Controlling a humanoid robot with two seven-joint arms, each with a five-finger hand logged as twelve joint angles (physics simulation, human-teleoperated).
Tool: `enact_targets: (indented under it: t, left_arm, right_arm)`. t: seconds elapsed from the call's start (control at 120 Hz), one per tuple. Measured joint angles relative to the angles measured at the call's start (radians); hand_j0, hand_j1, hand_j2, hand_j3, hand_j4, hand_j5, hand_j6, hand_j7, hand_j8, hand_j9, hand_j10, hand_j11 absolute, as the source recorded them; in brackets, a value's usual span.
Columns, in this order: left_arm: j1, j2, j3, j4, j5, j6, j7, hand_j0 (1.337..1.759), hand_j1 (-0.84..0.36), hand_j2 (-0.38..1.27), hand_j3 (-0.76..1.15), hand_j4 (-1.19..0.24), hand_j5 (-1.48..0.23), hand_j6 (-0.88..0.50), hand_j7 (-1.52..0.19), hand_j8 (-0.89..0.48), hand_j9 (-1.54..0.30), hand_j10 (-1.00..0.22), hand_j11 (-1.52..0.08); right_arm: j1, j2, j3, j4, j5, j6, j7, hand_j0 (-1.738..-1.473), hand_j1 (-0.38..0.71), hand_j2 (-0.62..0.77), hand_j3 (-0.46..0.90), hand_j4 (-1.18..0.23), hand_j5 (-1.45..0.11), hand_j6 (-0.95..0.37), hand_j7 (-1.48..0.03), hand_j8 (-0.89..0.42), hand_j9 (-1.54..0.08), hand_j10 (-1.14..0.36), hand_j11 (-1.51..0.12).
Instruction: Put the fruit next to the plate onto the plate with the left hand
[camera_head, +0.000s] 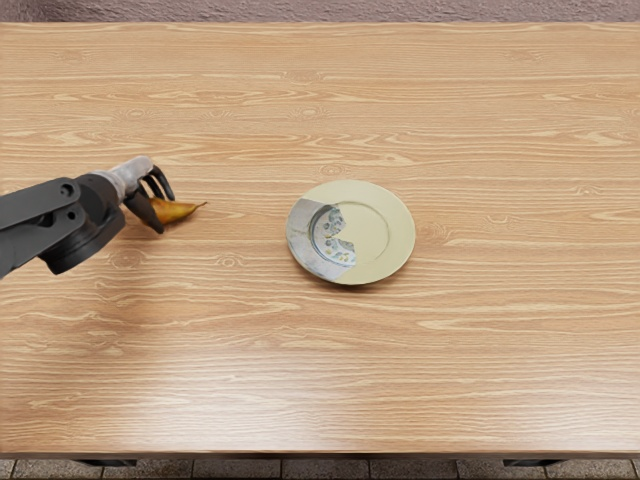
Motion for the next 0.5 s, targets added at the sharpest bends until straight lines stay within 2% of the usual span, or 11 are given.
enact_targets:
  t: [0.175,0.258,0.442,0.5]
  left_arm:
    - [-0.012,0.016,-0.004,-0.029,-0.009,-0.001,-0.001,1.655,-0.33,0.43,0.0,-0.72,-1.04,-0.48,-1.0,-0.51,-1.0,-0.75,-0.99]
    - [-0.028,0.037,-0.005,-0.05,-0.019,0.0,0.0,1.655,-0.34,0.4,0.0,-0.72,-1.04,-0.48,-1.0,-0.5,-1.0,-0.76,-1.0]
    - [-0.052,0.078,-0.006,-0.117,-0.037,0.0,0.0,1.655,-0.36,0.48,0.0,-0.74,-1.04,-0.49,-1.01,-0.51,-1.0,-0.76,-0.99]
    - [-0.062,0.091,-0.006,-0.136,-0.046,0.0,0.0,1.655,-0.36,0.46,0.0,-0.74,-1.04,-0.48,-1.01,-0.51,-1.0,-0.76,-1.0]
  right_arm:
    - [0.0,0.0,0.0,0.0,0.0,0.0,0.0,-1.658,-0.35,0.0,0.0,0.0,0.0,0.0,0.0,0.0,0.0,0.0,0.0]
    - [0.0,0.0,0.0,0.0,0.0,0.0,0.0,-1.658,-0.35,0.0,0.0,0.0,0.0,0.0,0.0,0.0,0.0,0.0,0.0]
    - [0.0,0.0,-0.002,0.0,0.0,0.0,0.0,-1.658,-0.35,0.0,0.0,0.0,0.0,0.0,0.0,0.0,0.0,0.0,0.0]
    - [0.0,0.0,-0.002,0.0,0.0,0.0,0.0,-1.658,-0.35,0.0,0.0,0.0,0.0,0.0,0.0,0.0,0.0,0.0,0.0]
